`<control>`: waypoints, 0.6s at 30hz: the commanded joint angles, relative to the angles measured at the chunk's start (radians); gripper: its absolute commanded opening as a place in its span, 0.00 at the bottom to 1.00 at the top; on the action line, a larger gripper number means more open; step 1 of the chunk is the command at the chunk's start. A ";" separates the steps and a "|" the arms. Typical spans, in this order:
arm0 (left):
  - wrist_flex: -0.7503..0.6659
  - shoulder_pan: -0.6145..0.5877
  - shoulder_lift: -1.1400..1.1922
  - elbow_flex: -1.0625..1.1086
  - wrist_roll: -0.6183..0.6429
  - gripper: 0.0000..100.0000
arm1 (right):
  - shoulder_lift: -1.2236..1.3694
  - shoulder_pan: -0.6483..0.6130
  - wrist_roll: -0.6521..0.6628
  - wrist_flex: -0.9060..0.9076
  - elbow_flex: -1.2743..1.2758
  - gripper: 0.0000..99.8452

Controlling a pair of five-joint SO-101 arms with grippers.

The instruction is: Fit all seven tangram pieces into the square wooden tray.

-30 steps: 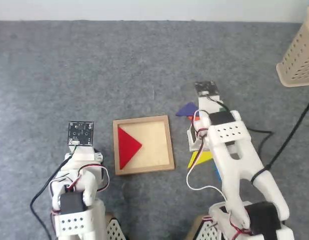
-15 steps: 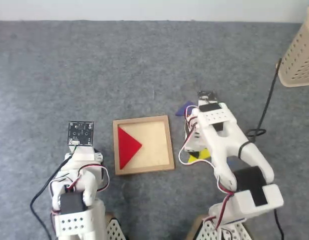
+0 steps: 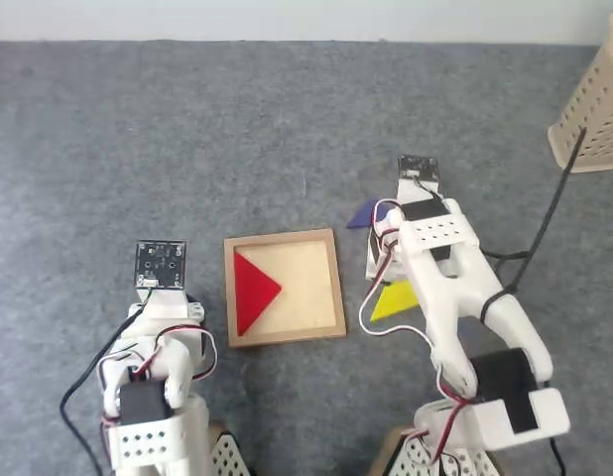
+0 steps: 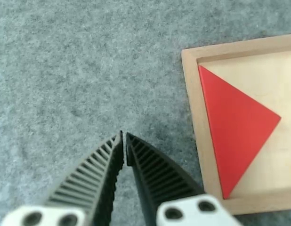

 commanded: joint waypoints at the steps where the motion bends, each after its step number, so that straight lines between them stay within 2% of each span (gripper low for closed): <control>1: 0.002 -0.003 -0.009 -0.005 -0.005 0.01 | -0.012 -0.013 -0.012 -0.054 -0.003 0.29; 9: 0.002 -0.003 -0.009 -0.005 -0.005 0.01 | 0.127 -0.012 -0.011 -0.076 -0.006 0.29; 18: 0.002 -0.003 -0.009 -0.005 -0.005 0.01 | 0.154 -0.010 -0.008 -0.070 -0.026 0.29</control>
